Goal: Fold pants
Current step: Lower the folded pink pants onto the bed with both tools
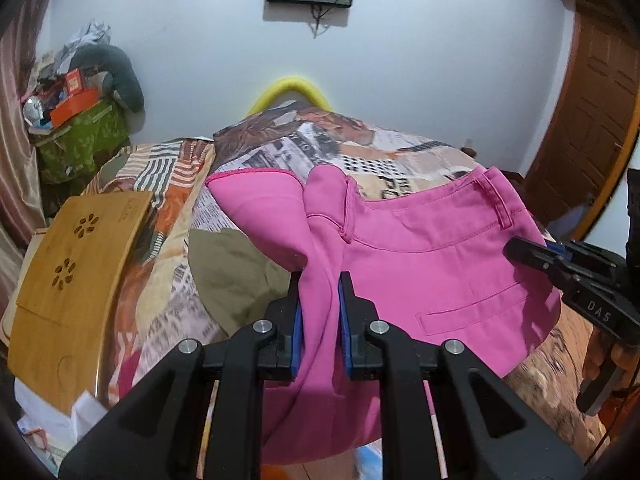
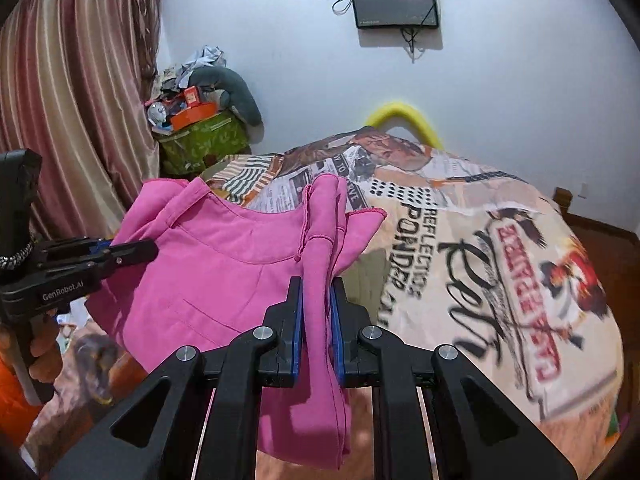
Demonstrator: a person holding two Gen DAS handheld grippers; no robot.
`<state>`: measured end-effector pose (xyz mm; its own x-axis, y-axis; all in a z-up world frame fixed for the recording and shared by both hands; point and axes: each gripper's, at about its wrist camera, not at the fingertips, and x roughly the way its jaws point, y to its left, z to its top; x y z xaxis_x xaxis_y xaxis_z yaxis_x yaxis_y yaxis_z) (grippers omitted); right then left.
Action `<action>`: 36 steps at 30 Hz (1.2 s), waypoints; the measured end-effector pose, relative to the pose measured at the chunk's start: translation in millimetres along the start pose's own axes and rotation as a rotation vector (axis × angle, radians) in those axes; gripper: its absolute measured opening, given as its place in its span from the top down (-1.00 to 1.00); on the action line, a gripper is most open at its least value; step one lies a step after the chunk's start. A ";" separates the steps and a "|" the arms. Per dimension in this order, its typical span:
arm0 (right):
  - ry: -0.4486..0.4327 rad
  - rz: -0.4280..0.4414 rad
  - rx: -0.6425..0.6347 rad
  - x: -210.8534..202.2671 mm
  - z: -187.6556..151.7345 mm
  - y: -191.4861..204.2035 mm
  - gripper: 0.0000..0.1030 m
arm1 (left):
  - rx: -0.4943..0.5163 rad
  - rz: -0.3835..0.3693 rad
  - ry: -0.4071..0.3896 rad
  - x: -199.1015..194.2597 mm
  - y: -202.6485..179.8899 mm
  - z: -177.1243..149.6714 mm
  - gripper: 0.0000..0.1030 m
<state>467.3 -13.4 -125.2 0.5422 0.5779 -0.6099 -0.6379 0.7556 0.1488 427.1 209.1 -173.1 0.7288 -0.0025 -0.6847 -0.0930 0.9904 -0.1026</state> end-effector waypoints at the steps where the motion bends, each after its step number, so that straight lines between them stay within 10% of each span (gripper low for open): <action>1: 0.004 -0.001 -0.003 9.7 3.1 -0.4 0.79 | -0.013 0.002 0.006 12.6 8.7 4.3 0.71; 16: 0.156 -0.045 -0.046 131.0 -7.8 -1.8 0.72 | -0.028 0.080 0.217 148.0 67.0 -24.6 0.52; 25: 0.215 -0.083 -0.055 106.2 -22.5 -17.5 0.25 | 0.038 0.211 0.245 127.8 84.6 -43.8 0.34; 36: 0.191 -0.076 -0.041 33.3 -11.9 -10.4 0.24 | 0.059 0.200 0.155 30.9 66.1 -30.9 0.34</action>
<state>485.5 -5.7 -156.3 0.4783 0.4481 -0.7553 -0.6232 0.7791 0.0675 422.6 270.2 -223.3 0.5866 0.1772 -0.7902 -0.1818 0.9797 0.0848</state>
